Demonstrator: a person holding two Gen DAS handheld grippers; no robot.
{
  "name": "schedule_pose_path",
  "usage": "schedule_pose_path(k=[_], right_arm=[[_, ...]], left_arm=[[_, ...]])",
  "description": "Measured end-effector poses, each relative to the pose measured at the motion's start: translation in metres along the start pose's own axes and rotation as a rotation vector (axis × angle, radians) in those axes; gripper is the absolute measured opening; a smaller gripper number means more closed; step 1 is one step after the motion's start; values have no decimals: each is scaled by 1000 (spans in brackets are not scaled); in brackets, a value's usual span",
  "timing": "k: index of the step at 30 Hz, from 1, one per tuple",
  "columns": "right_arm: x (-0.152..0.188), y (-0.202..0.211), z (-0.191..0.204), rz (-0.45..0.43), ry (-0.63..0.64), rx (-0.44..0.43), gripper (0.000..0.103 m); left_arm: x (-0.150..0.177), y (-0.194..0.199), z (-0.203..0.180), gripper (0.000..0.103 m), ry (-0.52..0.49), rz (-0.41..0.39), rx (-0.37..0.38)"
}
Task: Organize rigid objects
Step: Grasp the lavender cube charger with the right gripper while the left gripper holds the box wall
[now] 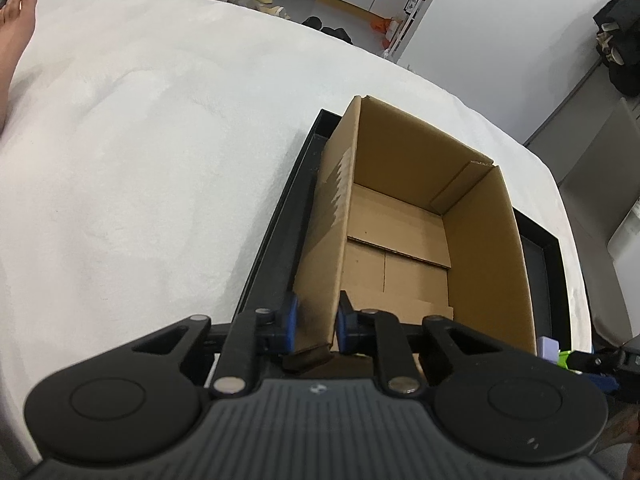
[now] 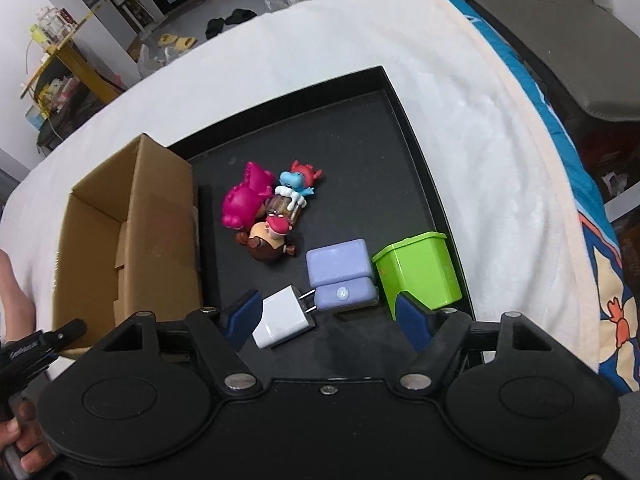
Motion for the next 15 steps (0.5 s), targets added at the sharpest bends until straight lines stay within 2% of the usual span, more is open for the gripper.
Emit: schedule_pose_path(k=[10, 15], right_arm=[[-5, -27, 0, 48, 31, 38, 68], [-4, -39, 0, 68, 66, 64, 62]], left_arm=[[3, 2, -1, 18, -20, 44, 9], [5, 3, -5, 18, -22, 61, 11]])
Point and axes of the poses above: each gripper's, at about its wrist camera, not at the fingertips, and y roughly against the way its jaws point, z to its left, x to its underside, the point moved 8 cm from there along -y, roughly the way its jaws point, and after that the axes turned 7 degrees about -y, right-handed, at the moved point
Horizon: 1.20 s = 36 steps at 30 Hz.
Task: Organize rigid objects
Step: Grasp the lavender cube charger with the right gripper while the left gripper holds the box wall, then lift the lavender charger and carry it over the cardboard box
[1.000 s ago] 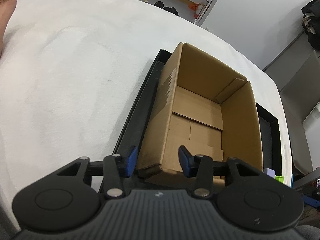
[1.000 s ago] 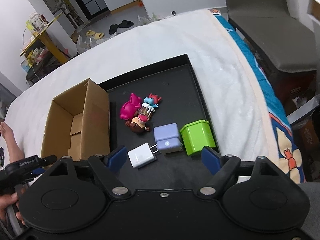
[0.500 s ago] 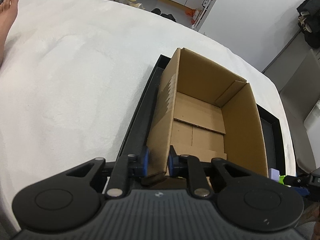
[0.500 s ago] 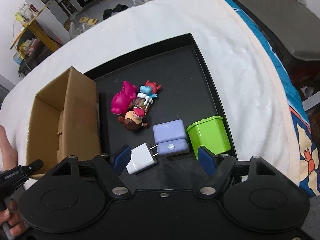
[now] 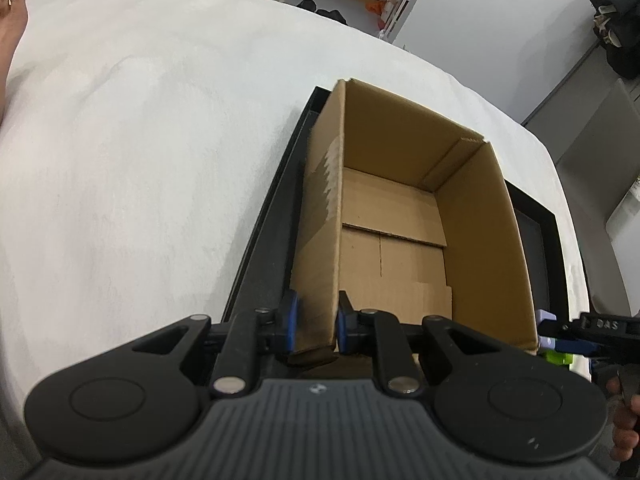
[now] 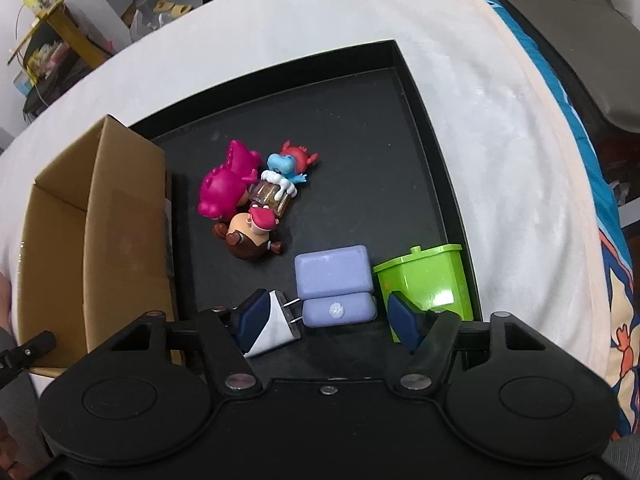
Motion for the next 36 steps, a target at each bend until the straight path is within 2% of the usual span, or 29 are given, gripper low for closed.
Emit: schedule_pose_path(k=[6, 7, 8, 15, 21, 36], right_arm=[[1, -14, 6, 12, 30, 27, 58], [2, -16, 6, 19, 32, 33, 54], [3, -19, 5, 21, 34, 51, 45], [6, -15, 2, 19, 41, 47, 43], [9, -2, 5, 4, 47, 19, 43], [3, 52, 32, -60, 91, -56, 43]], left_arm=[[3, 1, -3, 18, -8, 16, 5], [6, 2, -4, 18, -10, 16, 7], [6, 2, -3, 18, -9, 15, 8], [9, 5, -2, 18, -9, 22, 6], [7, 4, -4, 18, -45, -5, 0], [9, 7, -2, 17, -72, -20, 25]])
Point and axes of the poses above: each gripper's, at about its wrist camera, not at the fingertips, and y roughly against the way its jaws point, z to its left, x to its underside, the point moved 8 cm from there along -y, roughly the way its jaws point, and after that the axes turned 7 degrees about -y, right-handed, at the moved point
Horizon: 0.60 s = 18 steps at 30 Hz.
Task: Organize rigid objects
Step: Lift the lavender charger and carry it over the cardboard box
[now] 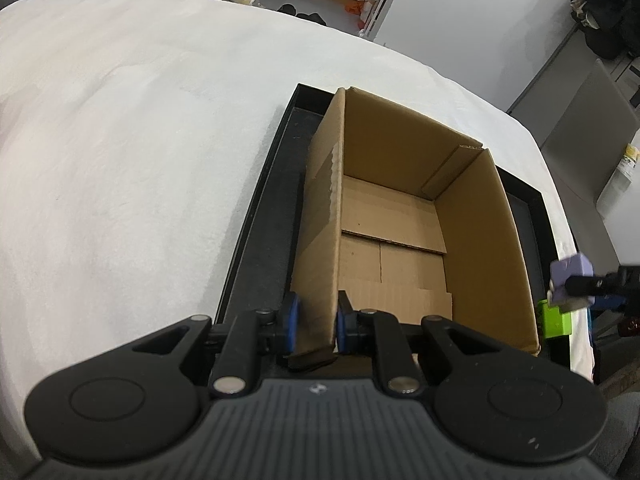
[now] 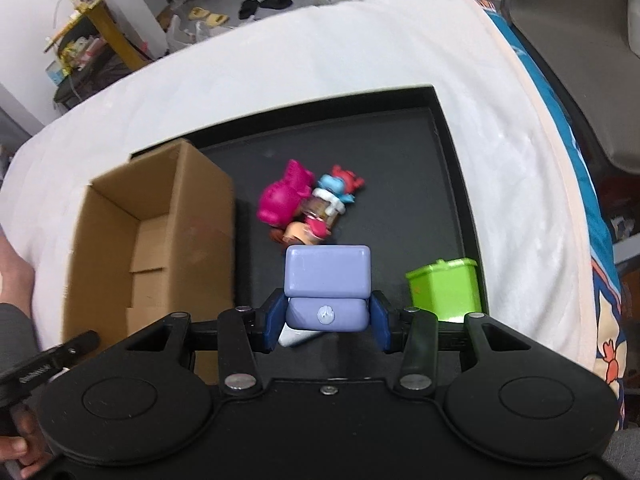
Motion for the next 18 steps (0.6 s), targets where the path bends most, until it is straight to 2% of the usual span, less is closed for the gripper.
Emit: schedule_pose_path(k=[8, 18], right_arm=[[-10, 17, 48, -6, 79, -65, 43], [-32, 19, 96, 7, 187, -101, 43]], left_arm=[[-1, -2, 4, 17, 14, 11, 21], [-1, -2, 3, 17, 21, 17, 24]])
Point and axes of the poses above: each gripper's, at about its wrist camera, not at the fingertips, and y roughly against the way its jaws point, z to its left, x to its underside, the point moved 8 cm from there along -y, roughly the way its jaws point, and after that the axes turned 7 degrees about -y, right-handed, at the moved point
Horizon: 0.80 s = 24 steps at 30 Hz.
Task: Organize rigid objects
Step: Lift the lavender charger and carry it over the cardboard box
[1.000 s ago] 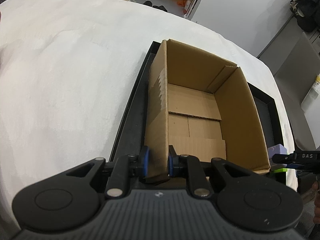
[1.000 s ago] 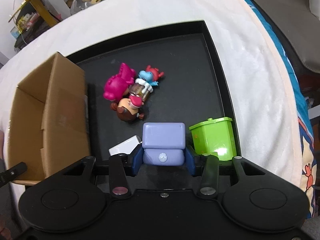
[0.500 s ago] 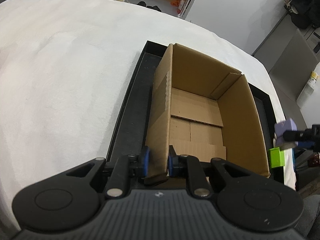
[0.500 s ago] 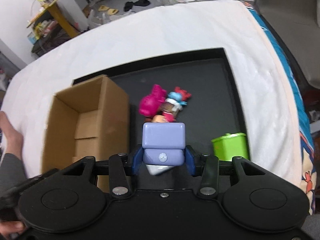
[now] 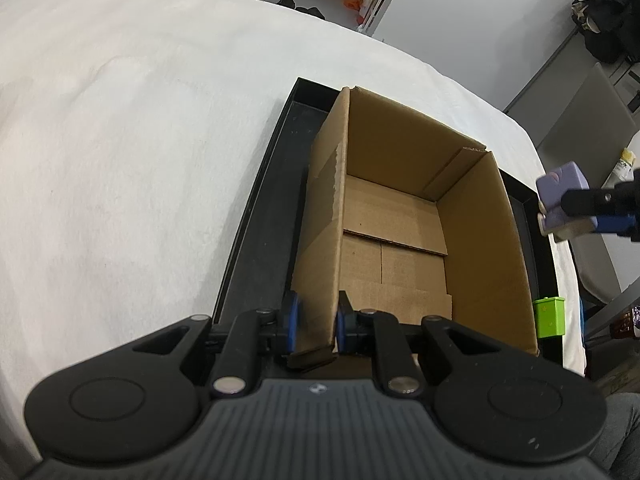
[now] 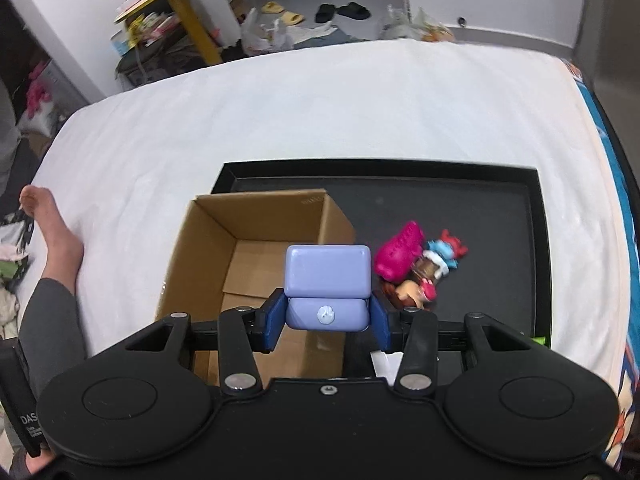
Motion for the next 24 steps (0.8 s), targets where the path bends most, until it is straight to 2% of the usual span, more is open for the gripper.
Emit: schedule_pose_path(k=[9, 24], right_arm=[[-11, -9, 25, 26, 57, -8, 44], [-11, -50, 63, 73, 100, -43, 44]], left_arm=[[-1, 1, 4, 17, 14, -12, -11], [1, 3, 2, 17, 4, -4, -11]])
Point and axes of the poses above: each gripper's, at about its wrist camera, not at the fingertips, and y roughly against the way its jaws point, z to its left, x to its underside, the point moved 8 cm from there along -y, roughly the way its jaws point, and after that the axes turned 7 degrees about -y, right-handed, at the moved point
